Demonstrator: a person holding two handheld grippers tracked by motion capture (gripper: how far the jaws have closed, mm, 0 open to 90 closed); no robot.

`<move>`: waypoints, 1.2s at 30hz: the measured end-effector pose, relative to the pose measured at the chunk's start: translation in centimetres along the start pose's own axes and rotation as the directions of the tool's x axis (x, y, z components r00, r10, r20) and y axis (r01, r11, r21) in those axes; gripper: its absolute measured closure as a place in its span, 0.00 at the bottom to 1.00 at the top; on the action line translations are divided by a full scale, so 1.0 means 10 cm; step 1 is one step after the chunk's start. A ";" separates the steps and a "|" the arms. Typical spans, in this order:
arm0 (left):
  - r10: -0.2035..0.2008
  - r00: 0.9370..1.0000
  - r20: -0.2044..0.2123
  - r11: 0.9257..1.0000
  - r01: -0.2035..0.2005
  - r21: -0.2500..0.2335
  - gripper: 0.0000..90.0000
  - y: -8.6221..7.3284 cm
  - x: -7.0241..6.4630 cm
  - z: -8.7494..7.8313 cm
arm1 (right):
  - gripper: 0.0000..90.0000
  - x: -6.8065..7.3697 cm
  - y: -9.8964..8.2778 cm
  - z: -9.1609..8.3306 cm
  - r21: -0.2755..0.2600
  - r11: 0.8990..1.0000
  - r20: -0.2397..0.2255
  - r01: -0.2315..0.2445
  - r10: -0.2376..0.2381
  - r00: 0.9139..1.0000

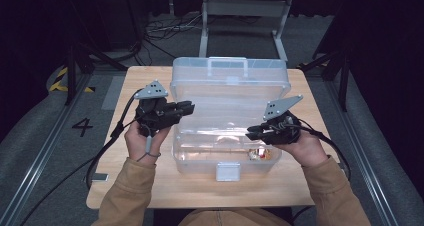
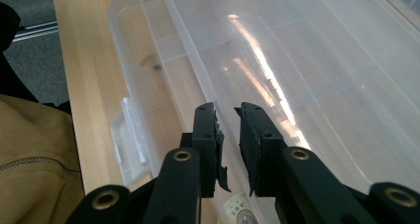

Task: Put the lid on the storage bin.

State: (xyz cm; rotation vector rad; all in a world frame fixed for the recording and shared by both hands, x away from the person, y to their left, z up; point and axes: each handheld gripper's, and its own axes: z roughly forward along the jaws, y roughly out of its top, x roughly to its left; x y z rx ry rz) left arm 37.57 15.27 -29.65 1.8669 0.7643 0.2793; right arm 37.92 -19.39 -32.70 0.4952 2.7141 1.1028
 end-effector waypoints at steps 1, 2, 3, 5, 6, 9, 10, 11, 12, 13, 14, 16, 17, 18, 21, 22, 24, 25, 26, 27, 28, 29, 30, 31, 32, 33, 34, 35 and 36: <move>-0.005 1.000 -0.016 1.000 0.005 -0.002 0.87 0.01 0.01 0.00 | 0.86 0.00 0.00 0.00 0.000 1.000 0.001 0.001 -0.001 1.000; -0.004 0.999 -0.037 1.000 0.003 -0.003 0.87 0.02 0.03 0.00 | 0.87 0.00 0.00 0.00 0.000 1.000 0.001 0.002 -0.002 1.000; -0.004 0.998 -0.056 1.000 0.003 -0.001 0.88 0.03 0.04 -0.01 | 0.87 0.00 0.00 0.00 0.001 1.000 0.001 0.002 -0.002 1.000; -0.006 0.997 -0.073 1.000 0.006 0.006 0.88 0.02 0.05 -0.01 | 0.87 0.00 0.00 0.00 0.005 1.000 -0.001 0.000 0.000 1.000; -0.009 0.997 -0.077 1.000 0.010 0.003 0.88 0.01 0.06 -0.01 | 0.87 0.00 -0.01 0.00 0.007 1.000 -0.002 0.004 -0.004 1.000; -0.015 0.996 -0.090 1.000 0.016 0.008 0.88 0.00 0.08 -0.01 | 0.87 0.02 -0.01 -0.01 0.016 1.000 0.001 0.006 -0.006 1.000; -0.013 0.995 -0.094 1.000 0.014 0.010 0.88 0.00 0.07 -0.01 | 0.87 0.02 -0.01 -0.01 0.019 1.000 0.002 0.005 -0.005 1.000; -0.013 0.995 -0.095 1.000 0.014 0.010 0.88 0.00 0.07 -0.01 | 0.87 0.02 -0.01 -0.01 0.021 1.000 0.001 0.004 -0.004 1.000; -0.013 0.995 -0.095 1.000 0.015 0.010 0.88 0.00 0.07 -0.01 | 0.87 0.02 -0.01 -0.01 0.022 1.000 0.001 0.006 -0.006 1.000; -0.014 0.995 -0.098 1.000 0.015 0.011 0.88 0.00 0.07 -0.01 | 0.87 0.02 -0.01 -0.01 0.023 1.000 0.001 0.006 -0.006 1.000; -0.010 0.995 -0.103 1.000 0.011 0.011 0.89 0.00 0.07 -0.01 | 0.87 0.02 -0.02 -0.01 0.024 1.000 0.001 0.006 -0.006 1.000; -0.012 0.994 -0.108 1.000 0.012 0.007 0.89 0.00 0.07 -0.02 | 0.87 0.02 -0.02 -0.01 0.026 1.000 -0.002 0.004 -0.004 1.000; -0.014 0.994 -0.112 1.000 0.015 0.004 0.90 0.00 0.07 -0.03 | 0.87 0.03 -0.02 -0.01 0.027 1.000 -0.003 0.005 -0.005 1.000; -0.014 0.993 -0.114 1.000 0.014 0.003 0.90 0.00 0.08 -0.03 | 0.86 0.03 -0.02 0.00 0.029 1.000 -0.005 0.003 -0.003 1.000; -0.015 0.992 -0.122 1.000 0.015 -0.002 0.90 0.00 0.08 -0.05 | 0.86 0.03 -0.02 0.00 0.035 0.999 -0.009 0.004 -0.004 1.000; -0.018 0.992 -0.122 1.000 0.018 -0.002 0.90 0.00 0.08 -0.05 | 0.86 0.04 -0.02 0.00 0.037 0.999 -0.009 0.005 -0.004 1.000; -0.020 0.993 -0.119 1.000 0.020 0.001 0.91 0.00 0.08 -0.06 | 0.87 0.04 -0.03 -0.01 0.036 0.999 -0.014 0.002 -0.002 1.000; -0.021 0.993 -0.119 1.000 0.021 0.000 0.92 0.00 0.08 -0.07 | 0.87 0.04 -0.03 -0.02 0.037 0.999 -0.014 0.001 -0.001 1.000; -0.021 0.993 -0.119 1.000 0.021 0.000 0.92 0.00 0.08 -0.07 | 0.86 0.04 -0.03 -0.02 0.037 0.999 -0.013 0.003 -0.003 1.000; -0.023 0.993 -0.116 1.000 0.023 -0.005 0.92 0.00 0.08 -0.07 | 0.86 0.04 -0.03 -0.02 0.037 0.999 -0.013 0.003 -0.003 1.000; -0.026 0.994 -0.111 1.000 0.025 -0.006 0.92 -0.01 0.09 -0.08 | 0.86 0.04 -0.03 -0.03 0.036 0.999 -0.012 0.004 -0.003 1.000; -0.031 0.994 -0.108 1.000 0.030 -0.009 0.92 -0.01 0.09 -0.08 | 0.86 0.04 -0.03 -0.03 0.039 0.999 -0.012 0.006 -0.005 1.000; -0.032 0.994 -0.108 0.999 0.031 -0.010 0.92 -0.01 0.10 -0.08 | 0.86 0.04 -0.04 -0.03 0.040 0.999 -0.009 0.007 -0.007 1.000; -0.033 0.994 -0.107 0.999 0.032 -0.009 0.92 -0.01 0.10 -0.09 | 0.85 0.03 -0.04 -0.04 0.037 0.999 -0.010 0.006 -0.006 1.000; -0.031 0.994 -0.107 1.000 0.030 -0.007 0.92 -0.02 0.10 -0.09 | 0.85 0.03 -0.04 -0.06 0.029 1.000 -0.013 0.006 -0.006 1.000; -0.035 0.994 -0.107 0.999 0.034 -0.008 0.92 -0.02 0.10 -0.10 | 0.84 0.03 -0.04 -0.07 0.024 1.000 -0.015 0.007 -0.006 1.000; -0.035 0.994 -0.107 0.999 0.035 -0.008 0.92 -0.02 0.10 -0.10 | 0.82 0.03 -0.05 -0.09 0.012 1.000 -0.018 0.004 -0.003 1.000; -0.035 0.994 -0.104 0.999 0.035 -0.007 0.92 -0.02 0.11 -0.10 | 0.81 0.02 -0.05 -0.11 -0.003 1.000 -0.013 0.003 -0.003 1.000; -0.033 0.994 -0.103 0.999 0.033 -0.006 0.91 -0.03 0.11 -0.10 | 0.81 0.03 -0.05 -0.14 -0.017 1.000 -0.012 0.003 -0.003 1.000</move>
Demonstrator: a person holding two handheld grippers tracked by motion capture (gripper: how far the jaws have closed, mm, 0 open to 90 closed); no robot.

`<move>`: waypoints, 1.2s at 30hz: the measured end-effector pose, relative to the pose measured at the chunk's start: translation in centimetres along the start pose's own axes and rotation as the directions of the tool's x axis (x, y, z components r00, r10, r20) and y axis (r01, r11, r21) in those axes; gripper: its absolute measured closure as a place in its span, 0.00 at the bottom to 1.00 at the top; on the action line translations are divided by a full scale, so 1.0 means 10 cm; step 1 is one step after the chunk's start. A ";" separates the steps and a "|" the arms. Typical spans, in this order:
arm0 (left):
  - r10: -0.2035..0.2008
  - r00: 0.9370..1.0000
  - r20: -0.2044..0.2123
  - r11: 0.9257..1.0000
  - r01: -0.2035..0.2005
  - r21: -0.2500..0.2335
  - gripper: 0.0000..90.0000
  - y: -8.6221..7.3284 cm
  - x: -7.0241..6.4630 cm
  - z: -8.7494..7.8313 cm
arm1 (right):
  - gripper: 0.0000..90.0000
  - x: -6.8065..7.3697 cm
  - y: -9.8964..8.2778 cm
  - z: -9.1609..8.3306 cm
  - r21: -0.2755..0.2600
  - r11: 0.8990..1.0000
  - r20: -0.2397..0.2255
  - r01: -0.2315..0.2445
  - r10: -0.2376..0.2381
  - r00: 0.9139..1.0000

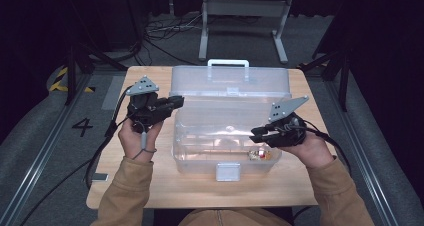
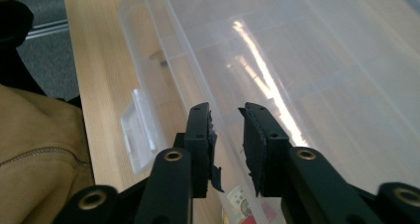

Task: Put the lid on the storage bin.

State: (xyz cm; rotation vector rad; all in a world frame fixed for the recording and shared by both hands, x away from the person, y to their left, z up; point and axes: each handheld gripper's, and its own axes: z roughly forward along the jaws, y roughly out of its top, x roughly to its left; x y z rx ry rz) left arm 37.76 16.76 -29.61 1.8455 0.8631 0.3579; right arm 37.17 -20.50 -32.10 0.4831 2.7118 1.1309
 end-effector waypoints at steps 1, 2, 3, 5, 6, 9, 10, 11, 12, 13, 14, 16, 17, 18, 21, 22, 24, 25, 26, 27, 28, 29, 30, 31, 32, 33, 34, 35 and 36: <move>0.001 1.000 0.000 1.000 -0.001 0.001 0.91 0.00 0.00 0.00 | 0.81 0.00 0.00 -0.02 -0.009 1.000 0.006 -0.001 0.001 1.000; 0.002 1.000 -0.001 1.000 -0.002 0.002 0.91 0.00 0.00 0.00 | 0.81 0.00 0.00 -0.04 -0.021 1.000 0.015 0.000 0.000 1.000; 0.002 1.000 -0.001 1.000 -0.002 0.002 0.91 0.00 0.00 0.00 | 0.81 0.00 -0.01 -0.06 -0.028 1.000 0.023 0.000 0.001 1.000; 0.001 1.000 0.002 1.000 -0.001 0.006 0.90 0.00 0.00 -0.01 | 0.83 -0.01 -0.02 -0.11 -0.055 0.998 0.041 -0.008 0.010 0.999; 0.001 1.000 0.002 1.000 -0.001 0.006 0.90 0.00 0.00 -0.01 | 0.83 -0.01 -0.02 -0.11 -0.055 0.998 0.041 -0.008 0.010 0.999; 0.004 1.000 0.004 1.000 -0.004 0.011 0.90 0.00 0.00 -0.01 | 0.80 -0.07 -0.06 -0.20 -0.115 0.993 0.063 -0.028 0.035 0.997; 0.004 1.000 0.007 1.000 -0.004 0.013 0.89 0.00 0.00 -0.01 | 0.80 -0.09 -0.08 -0.22 -0.127 0.991 0.062 -0.034 0.042 0.997; 0.004 1.000 0.010 1.000 -0.005 0.014 0.89 0.00 0.00 -0.01 | 0.80 -0.11 -0.09 -0.24 -0.136 0.990 0.058 -0.043 0.051 0.997; 0.004 1.000 0.012 1.000 -0.005 0.017 0.88 0.00 -0.01 -0.01 | 0.81 -0.12 -0.11 -0.25 -0.142 0.988 0.059 -0.052 0.061 0.996; 0.005 1.000 0.013 1.000 -0.005 0.019 0.88 0.00 -0.01 -0.01 | 0.84 -0.15 -0.13 -0.27 -0.153 0.986 0.063 -0.066 0.076 0.995; 0.006 1.000 0.017 1.000 -0.006 0.023 0.88 0.00 -0.01 -0.02 | 0.85 -0.17 -0.15 -0.30 -0.167 0.983 0.070 -0.077 0.090 0.993; 0.006 1.000 0.018 1.000 -0.006 0.029 0.88 0.00 -0.01 -0.02 | 0.89 -0.22 -0.19 -0.34 -0.192 0.976 0.078 -0.104 0.121 0.990; 0.006 1.000 0.018 1.000 -0.006 0.029 0.88 0.00 -0.01 -0.02 | 0.89 -0.22 -0.19 -0.34 -0.192 0.976 0.078 -0.104 0.121 0.990; 0.007 1.000 0.021 0.999 -0.008 0.034 0.88 0.00 -0.01 -0.02 | 0.89 -0.23 -0.19 -0.36 -0.197 0.974 0.081 -0.113 0.131 0.988; 0.010 1.000 0.029 0.999 -0.011 0.053 0.87 0.00 -0.02 -0.04 | 0.91 -0.26 -0.23 -0.42 -0.219 0.967 0.099 -0.131 0.155 0.983; 0.012 0.999 0.032 0.998 -0.014 0.057 0.87 -0.01 -0.02 -0.04 | 0.91 -0.28 -0.24 -0.44 -0.224 0.965 0.108 -0.135 0.162 0.981; 0.015 0.999 0.035 0.998 -0.017 0.068 0.87 -0.01 -0.03 -0.04 | 0.91 -0.30 -0.26 -0.46 -0.235 0.961 0.112 -0.147 0.178 0.978; 0.017 0.999 0.037 0.997 -0.019 0.075 0.87 -0.01 -0.03 -0.05 | 0.91 -0.32 -0.28 -0.48 -0.244 0.957 0.112 -0.156 0.188 0.976; 0.018 0.999 0.038 0.997 -0.021 0.077 0.87 -0.01 -0.03 -0.05 | 0.91 -0.33 -0.29 -0.50 -0.246 0.955 0.110 -0.167 0.198 0.974; 0.018 0.999 0.041 0.996 -0.021 0.081 0.87 -0.01 -0.04 -0.06 | 0.91 -0.34 -0.30 -0.51 -0.251 0.953 0.110 -0.173 0.205 0.973; 0.018 0.999 0.042 0.996 -0.021 0.084 0.87 -0.01 -0.04 -0.07 | 0.91 -0.36 -0.32 -0.52 -0.255 0.950 0.111 -0.179 0.213 0.971; 0.019 0.999 0.043 0.996 -0.023 0.086 0.87 -0.01 -0.04 -0.07 | 0.91 -0.37 -0.33 -0.53 -0.257 0.949 0.112 -0.185 0.219 0.969; 0.019 0.999 0.043 0.996 -0.023 0.086 0.86 -0.01 -0.04 -0.07 | 0.91 -0.38 -0.34 -0.54 -0.257 0.948 0.116 -0.189 0.225 0.968; 0.019 0.999 0.045 0.996 -0.022 0.088 0.86 -0.01 -0.04 -0.07 | 0.91 -0.38 -0.34 -0.54 -0.257 0.948 0.116 -0.189 0.225 0.968; 0.021 0.999 0.046 0.996 -0.026 0.090 0.86 -0.01 -0.04 -0.08 | 0.91 -0.39 -0.35 -0.56 -0.263 0.945 0.119 -0.194 0.231 0.966; 0.023 0.999 0.046 0.995 -0.028 0.092 0.86 -0.02 -0.04 -0.07 | 0.91 -0.39 -0.35 -0.56 -0.265 0.944 0.120 -0.195 0.233 0.965; 0.024 0.999 0.045 0.995 -0.029 0.093 0.86 -0.02 -0.04 -0.07 | 0.91 -0.40 -0.36 -0.57 -0.266 0.944 0.125 -0.197 0.237 0.963; 0.025 0.999 0.048 0.995 -0.029 0.096 0.86 -0.02 -0.04 -0.07 | 0.91 -0.40 -0.36 -0.58 -0.268 0.942 0.126 -0.202 0.242 0.962; 0.027 0.998 0.050 0.995 -0.032 0.099 0.86 -0.02 -0.04 -0.07 | 0.91 -0.41 -0.37 -0.59 -0.268 0.942 0.126 -0.205 0.245 0.961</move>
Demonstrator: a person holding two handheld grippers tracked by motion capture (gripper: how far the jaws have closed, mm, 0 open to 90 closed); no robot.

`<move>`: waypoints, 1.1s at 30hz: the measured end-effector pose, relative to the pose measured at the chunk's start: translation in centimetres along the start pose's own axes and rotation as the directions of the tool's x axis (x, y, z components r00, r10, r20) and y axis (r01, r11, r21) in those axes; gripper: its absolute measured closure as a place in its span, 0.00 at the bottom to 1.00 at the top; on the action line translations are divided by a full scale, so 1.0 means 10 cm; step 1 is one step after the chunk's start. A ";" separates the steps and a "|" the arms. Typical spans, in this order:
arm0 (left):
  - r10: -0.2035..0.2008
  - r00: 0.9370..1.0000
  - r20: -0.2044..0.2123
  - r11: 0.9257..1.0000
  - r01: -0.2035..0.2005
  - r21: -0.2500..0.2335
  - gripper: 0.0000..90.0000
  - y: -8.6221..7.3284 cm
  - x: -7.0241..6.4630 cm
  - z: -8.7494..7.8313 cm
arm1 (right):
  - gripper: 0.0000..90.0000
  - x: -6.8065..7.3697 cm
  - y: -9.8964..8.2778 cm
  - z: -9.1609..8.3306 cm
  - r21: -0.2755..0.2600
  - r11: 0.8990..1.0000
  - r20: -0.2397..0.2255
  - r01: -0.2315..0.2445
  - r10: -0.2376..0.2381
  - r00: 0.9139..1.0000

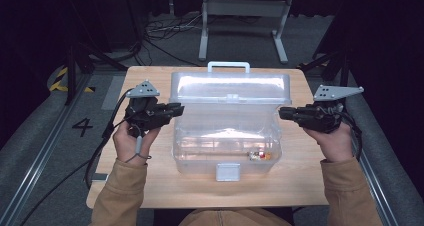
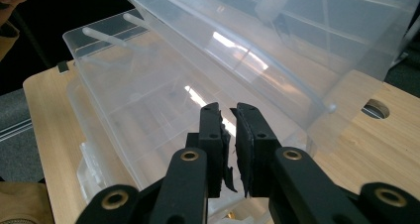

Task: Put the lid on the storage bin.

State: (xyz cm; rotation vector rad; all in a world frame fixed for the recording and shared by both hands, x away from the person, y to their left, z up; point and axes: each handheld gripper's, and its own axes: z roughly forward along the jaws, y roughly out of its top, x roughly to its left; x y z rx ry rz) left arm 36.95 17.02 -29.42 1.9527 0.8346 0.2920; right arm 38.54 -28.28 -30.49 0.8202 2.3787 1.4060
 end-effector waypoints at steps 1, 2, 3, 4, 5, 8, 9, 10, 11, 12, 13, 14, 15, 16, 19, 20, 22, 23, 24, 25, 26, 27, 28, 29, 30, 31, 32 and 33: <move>-0.001 1.000 0.004 1.000 0.000 0.004 0.86 0.00 0.00 0.00 | 0.92 -0.01 0.00 -0.01 0.001 1.000 0.005 0.000 0.000 1.000; 0.000 1.000 0.007 1.000 0.000 0.010 0.86 0.00 0.00 0.00 | 0.93 -0.01 0.00 -0.01 0.002 1.000 0.005 -0.003 0.003 1.000; 0.005 1.000 0.009 1.000 -0.006 0.016 0.86 0.00 0.00 -0.01 | 0.94 -0.02 0.00 -0.01 0.003 1.000 0.005 -0.007 0.007 1.000; 0.005 1.000 0.011 1.000 -0.005 0.020 0.86 0.00 0.00 -0.01 | 0.94 -0.02 -0.01 -0.02 0.005 1.000 0.003 -0.010 0.010 1.000; 0.003 1.000 0.015 1.000 -0.003 0.024 0.86 -0.01 -0.01 -0.01 | 0.95 -0.02 -0.01 -0.02 0.008 1.000 0.005 -0.009 0.009 1.000; 0.008 1.000 0.022 0.999 -0.009 0.036 0.86 -0.01 -0.01 -0.01 | 0.95 -0.03 -0.01 -0.01 0.014 1.000 0.013 -0.009 0.009 1.000; 0.008 1.000 0.022 0.999 -0.009 0.036 0.86 -0.01 -0.01 -0.01 | 0.95 -0.03 -0.01 -0.01 0.014 1.000 0.013 -0.009 0.009 1.000; 0.006 1.000 0.025 0.999 -0.007 0.041 0.86 -0.01 -0.01 -0.01 | 0.95 -0.03 -0.01 -0.01 0.013 1.000 0.016 -0.008 0.008 1.000; 0.009 1.000 0.029 0.999 -0.010 0.046 0.85 -0.01 -0.01 -0.01 | 0.96 -0.03 -0.01 -0.01 0.015 1.000 0.017 -0.008 0.008 1.000; 0.010 0.999 0.033 0.999 -0.012 0.050 0.85 -0.01 -0.01 -0.01 | 0.96 -0.03 -0.01 -0.01 0.018 1.000 0.018 -0.007 0.007 1.000; 0.010 0.999 0.035 0.999 -0.012 0.053 0.85 0.00 -0.01 -0.02 | 0.96 -0.03 -0.01 -0.01 0.020 1.000 0.018 -0.005 0.005 1.000; 0.010 0.999 0.038 0.998 -0.012 0.056 0.85 0.00 -0.01 -0.02 | 0.96 -0.03 -0.01 -0.01 0.021 1.000 0.018 -0.004 0.004 1.000; 0.011 0.999 0.038 0.998 -0.014 0.058 0.85 0.00 -0.01 -0.02 | 0.96 -0.03 -0.01 -0.01 0.021 1.000 0.020 -0.005 0.004 1.000; 0.011 0.999 0.038 0.998 -0.013 0.059 0.84 0.00 -0.01 -0.02 | 0.96 -0.03 -0.01 -0.01 0.019 1.000 0.021 -0.007 0.007 1.000; 0.009 0.999 0.043 0.997 -0.013 0.075 0.84 0.00 0.01 -0.04 | 0.96 -0.03 -0.02 -0.01 0.022 1.000 0.025 -0.003 0.003 1.000; 0.009 0.999 0.043 0.997 -0.013 0.075 0.84 0.00 0.01 -0.04 | 0.96 -0.03 -0.02 -0.01 0.022 1.000 0.025 -0.003 0.003 1.000; 0.004 0.999 0.050 0.996 -0.008 0.088 0.84 0.00 0.01 -0.04 | 0.96 -0.02 -0.02 -0.01 0.028 1.000 0.020 -0.001 0.001 1.000; 0.006 0.999 0.051 0.996 -0.011 0.093 0.85 0.00 0.01 -0.05 | 0.96 -0.02 -0.02 -0.02 0.033 0.999 0.018 -0.003 0.002 1.000; 0.009 0.999 0.052 0.995 -0.014 0.100 0.85 0.00 0.01 -0.05 | 0.96 -0.02 -0.02 -0.02 0.036 0.999 0.017 -0.007 0.006 1.000; 0.009 0.999 0.051 0.994 -0.015 0.104 0.85 -0.01 0.01 -0.05 | 0.96 -0.02 -0.02 -0.02 0.038 0.999 0.015 -0.012 0.012 1.000; 0.004 0.999 0.050 0.994 -0.009 0.110 0.86 -0.01 0.02 -0.05 | 0.96 -0.02 -0.02 -0.02 0.042 0.999 0.010 -0.015 0.015 1.000; 0.002 0.999 0.053 0.993 -0.008 0.115 0.88 -0.01 0.02 -0.05 | 0.95 -0.03 -0.02 -0.02 0.051 0.998 0.005 -0.020 0.019 1.000; -0.005 0.998 0.057 0.992 -0.002 0.128 0.88 -0.01 0.03 -0.04 | 0.95 -0.03 -0.03 -0.02 0.057 0.998 0.006 -0.019 0.019 1.000; -0.006 0.999 0.054 0.991 -0.001 0.137 0.88 -0.01 0.03 -0.04 | 0.95 -0.03 -0.03 -0.02 0.063 0.998 0.006 -0.022 0.022 1.000; -0.008 0.999 0.050 0.990 0.001 0.142 0.89 -0.01 0.04 -0.03 | 0.95 -0.03 -0.03 -0.02 0.066 0.997 0.002 -0.024 0.024 1.000; -0.013 0.999 0.051 0.989 0.005 0.149 0.89 -0.02 0.04 -0.03 | 0.95 -0.03 -0.03 -0.02 0.069 0.997 -0.002 -0.028 0.028 1.000; -0.016 0.998 0.053 0.988 0.007 0.157 0.89 -0.02 0.04 -0.03 | 0.95 -0.03 -0.03 -0.02 0.073 0.997 -0.006 -0.031 0.031 0.999; -0.017 0.998 0.053 0.987 0.008 0.162 0.89 -0.02 0.04 -0.03 | 0.95 -0.03 -0.03 -0.02 0.082 0.996 -0.012 -0.033 0.034 0.999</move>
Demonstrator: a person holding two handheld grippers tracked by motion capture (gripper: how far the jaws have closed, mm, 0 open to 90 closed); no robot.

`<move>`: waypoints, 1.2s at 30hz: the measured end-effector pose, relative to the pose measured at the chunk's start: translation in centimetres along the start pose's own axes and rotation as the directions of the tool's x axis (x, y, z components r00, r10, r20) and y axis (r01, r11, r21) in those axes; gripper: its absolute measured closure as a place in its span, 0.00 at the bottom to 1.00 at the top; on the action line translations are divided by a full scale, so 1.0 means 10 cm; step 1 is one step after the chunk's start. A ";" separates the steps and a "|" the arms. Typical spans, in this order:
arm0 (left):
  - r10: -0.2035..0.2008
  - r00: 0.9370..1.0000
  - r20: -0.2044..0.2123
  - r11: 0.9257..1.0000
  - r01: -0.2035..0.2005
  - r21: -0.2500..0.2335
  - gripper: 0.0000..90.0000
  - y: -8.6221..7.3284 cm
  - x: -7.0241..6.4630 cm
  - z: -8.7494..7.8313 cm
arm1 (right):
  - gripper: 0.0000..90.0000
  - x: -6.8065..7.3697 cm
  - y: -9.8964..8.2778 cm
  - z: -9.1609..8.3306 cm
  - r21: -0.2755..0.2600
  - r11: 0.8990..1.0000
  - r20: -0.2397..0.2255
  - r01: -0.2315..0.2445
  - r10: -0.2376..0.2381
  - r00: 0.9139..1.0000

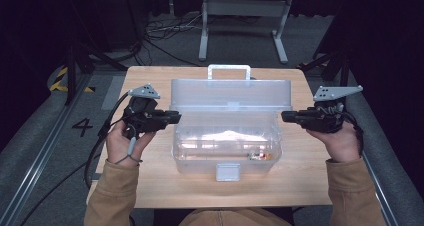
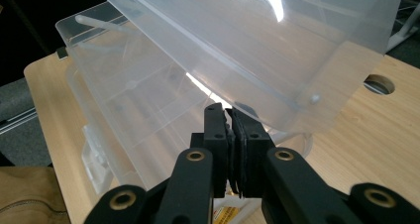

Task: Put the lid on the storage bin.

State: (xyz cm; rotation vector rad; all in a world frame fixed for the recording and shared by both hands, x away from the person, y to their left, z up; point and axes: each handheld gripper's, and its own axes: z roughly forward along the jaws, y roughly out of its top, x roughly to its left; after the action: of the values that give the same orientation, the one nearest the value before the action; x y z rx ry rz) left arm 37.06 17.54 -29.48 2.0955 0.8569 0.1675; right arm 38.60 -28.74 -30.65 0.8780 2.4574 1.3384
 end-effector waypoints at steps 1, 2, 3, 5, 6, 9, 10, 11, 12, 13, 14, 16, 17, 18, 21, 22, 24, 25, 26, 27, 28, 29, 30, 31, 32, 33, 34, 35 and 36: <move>0.000 1.000 0.002 1.000 0.000 0.006 0.89 0.00 0.00 0.00 | 0.96 0.00 0.00 0.00 0.004 1.000 -0.002 0.001 -0.001 1.000; -0.003 1.000 0.005 1.000 0.003 0.013 0.89 0.00 0.00 0.00 | 0.95 0.00 0.00 0.00 0.008 1.000 -0.007 -0.003 0.003 1.000; -0.004 1.000 0.002 1.000 0.004 0.021 0.89 0.00 0.01 0.00 | 0.95 0.00 0.00 0.00 0.015 1.000 -0.011 -0.003 0.003 1.000; -0.006 1.000 -0.001 0.999 0.006 0.033 0.90 0.00 0.00 0.00 | 0.96 0.00 0.00 0.00 0.027 1.000 -0.018 -0.005 0.006 1.000; -0.006 1.000 -0.002 0.999 0.006 0.039 0.90 0.00 0.00 0.00 | 0.96 0.00 0.00 0.01 0.034 0.999 -0.019 -0.002 0.003 1.000; -0.004 1.000 -0.007 0.999 0.004 0.050 0.90 0.00 0.00 0.00 | 0.96 0.01 0.00 0.01 0.045 0.999 -0.024 0.000 0.001 1.000; -0.003 1.000 -0.009 0.999 0.003 0.054 0.90 0.00 -0.01 0.00 | 0.96 0.01 0.00 0.02 0.050 0.999 -0.023 0.001 0.001 1.000; 0.001 1.000 -0.011 0.998 0.000 0.058 0.90 0.00 -0.01 0.00 | 0.96 0.02 0.00 0.02 0.054 0.999 -0.022 0.001 0.000 1.000; 0.004 1.000 -0.011 0.998 -0.003 0.064 0.90 0.00 -0.01 0.01 | 0.96 0.02 0.00 0.02 0.058 0.998 -0.018 0.004 -0.003 1.000; 0.005 1.000 -0.010 0.998 -0.004 0.069 0.90 0.00 -0.02 0.01 | 0.96 0.03 0.01 0.02 0.068 0.998 -0.009 0.008 -0.007 1.000; 0.008 1.000 -0.011 0.997 -0.007 0.073 0.90 0.00 -0.01 0.01 | 0.96 0.04 0.01 0.03 0.073 0.997 -0.005 0.010 -0.009 1.000; 0.012 1.000 -0.010 0.996 -0.011 0.085 0.90 0.00 -0.01 0.01 | 0.96 0.05 0.01 0.03 0.085 0.996 -0.003 0.011 -0.011 1.000; 0.012 1.000 -0.010 0.996 -0.011 0.085 0.90 0.00 -0.01 0.01 | 0.96 0.05 0.01 0.03 0.085 0.996 -0.003 0.011 -0.011 1.000; 0.011 1.000 -0.008 0.996 -0.010 0.093 0.90 0.00 -0.01 0.02 | 0.96 0.05 0.01 0.04 0.090 0.996 -0.001 0.011 -0.011 1.000; 0.014 1.000 -0.007 0.994 -0.013 0.111 0.90 0.00 -0.01 0.03 | 0.96 0.07 0.01 0.05 0.119 0.993 0.003 0.011 -0.012 1.000; 0.014 1.000 -0.007 0.994 -0.013 0.111 0.90 0.00 -0.01 0.03 | 0.96 0.07 0.01 0.05 0.119 0.993 0.003 0.011 -0.012 1.000; 0.015 1.000 -0.005 0.992 -0.015 0.121 0.90 -0.01 -0.01 0.04 | 0.96 0.07 0.01 0.06 0.133 0.991 0.001 0.011 -0.012 1.000; 0.015 1.000 -0.004 0.992 -0.015 0.127 0.90 -0.01 -0.01 0.04 | 0.96 0.07 0.01 0.06 0.139 0.990 0.001 0.011 -0.011 1.000; 0.015 1.000 -0.001 0.991 -0.014 0.132 0.90 -0.01 -0.01 0.05 | 0.96 0.07 0.01 0.06 0.142 0.990 0.002 0.014 -0.014 1.000; 0.014 1.000 -0.002 0.991 -0.014 0.136 0.90 -0.01 -0.01 0.05 | 0.96 0.07 0.00 0.07 0.146 0.989 0.001 0.017 -0.017 1.000; 0.014 1.000 -0.002 0.991 -0.014 0.136 0.90 -0.01 -0.01 0.05 | 0.96 0.07 0.00 0.07 0.146 0.989 0.001 0.017 -0.017 1.000; 0.014 1.000 -0.003 0.990 -0.013 0.142 0.90 -0.01 -0.01 0.05 | 0.96 0.07 0.00 0.07 0.150 0.989 0.000 0.018 -0.018 1.000; 0.015 1.000 -0.004 0.989 -0.015 0.144 0.90 -0.01 -0.01 0.06 | 0.96 0.08 0.00 0.07 0.155 0.988 -0.001 0.022 -0.022 1.000; 0.014 1.000 -0.002 0.989 -0.013 0.150 0.90 -0.01 -0.01 0.06 | 0.96 0.08 0.00 0.07 0.160 0.987 -0.002 0.022 -0.022 1.000; 0.016 1.000 0.000 0.988 -0.016 0.156 0.90 -0.01 -0.01 0.06 | 0.96 0.08 0.00 0.07 0.166 0.986 -0.004 0.023 -0.023 1.000; 0.017 1.000 0.001 0.987 -0.017 0.160 0.90 -0.01 -0.01 0.06 | 0.96 0.09 0.00 0.07 0.171 0.985 -0.003 0.023 -0.023 1.000; 0.018 1.000 0.002 0.986 -0.018 0.164 0.90 -0.01 -0.01 0.07 | 0.96 0.08 0.00 0.07 0.174 0.984 -0.006 0.024 -0.023 1.000; 0.018 1.000 0.002 0.986 -0.018 0.169 0.90 -0.01 -0.01 0.07 | 0.96 0.08 0.00 0.08 0.179 0.984 -0.009 0.025 -0.024 1.000; 0.018 1.000 0.001 0.985 -0.018 0.172 0.90 -0.01 -0.01 0.07 | 0.96 0.08 0.00 0.08 0.185 0.982 -0.008 0.025 -0.024 1.000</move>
State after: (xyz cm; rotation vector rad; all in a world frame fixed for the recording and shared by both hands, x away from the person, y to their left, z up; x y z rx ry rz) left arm 37.24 17.06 -30.05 2.2644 0.8798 0.1068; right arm 38.28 -27.71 -31.05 0.8811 2.6208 1.1182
